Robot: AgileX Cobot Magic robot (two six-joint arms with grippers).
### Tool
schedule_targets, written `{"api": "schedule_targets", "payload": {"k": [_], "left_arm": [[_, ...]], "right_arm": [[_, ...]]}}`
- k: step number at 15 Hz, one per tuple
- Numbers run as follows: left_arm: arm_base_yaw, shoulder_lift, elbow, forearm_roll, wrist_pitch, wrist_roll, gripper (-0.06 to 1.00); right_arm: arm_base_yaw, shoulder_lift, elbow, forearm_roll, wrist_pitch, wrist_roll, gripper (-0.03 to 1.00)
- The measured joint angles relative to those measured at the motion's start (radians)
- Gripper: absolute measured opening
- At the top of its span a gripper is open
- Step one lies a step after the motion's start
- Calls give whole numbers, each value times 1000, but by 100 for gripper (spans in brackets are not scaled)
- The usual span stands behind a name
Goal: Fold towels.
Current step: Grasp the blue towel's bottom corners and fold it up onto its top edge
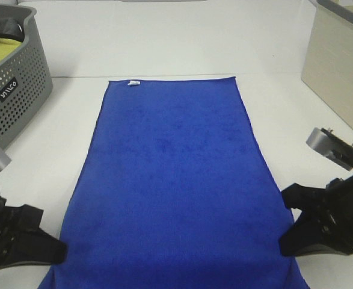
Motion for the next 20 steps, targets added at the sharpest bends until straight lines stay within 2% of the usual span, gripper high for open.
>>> {"api": "schedule_targets", "payload": {"k": [4, 8, 15, 20], "left_arm": [[0, -157, 66, 7, 21, -69, 1], [0, -148, -60, 8, -32, -142, 1], [0, 230, -534, 64, -59, -199, 1], [0, 489, -859, 82, -152, -225, 1]], "right_arm": [[0, -172, 44, -29, 44, 52, 0], [0, -146, -80, -93, 32, 79, 0], [0, 300, -634, -156, 42, 86, 0], [0, 631, -1109, -292, 72, 203, 0]]}}
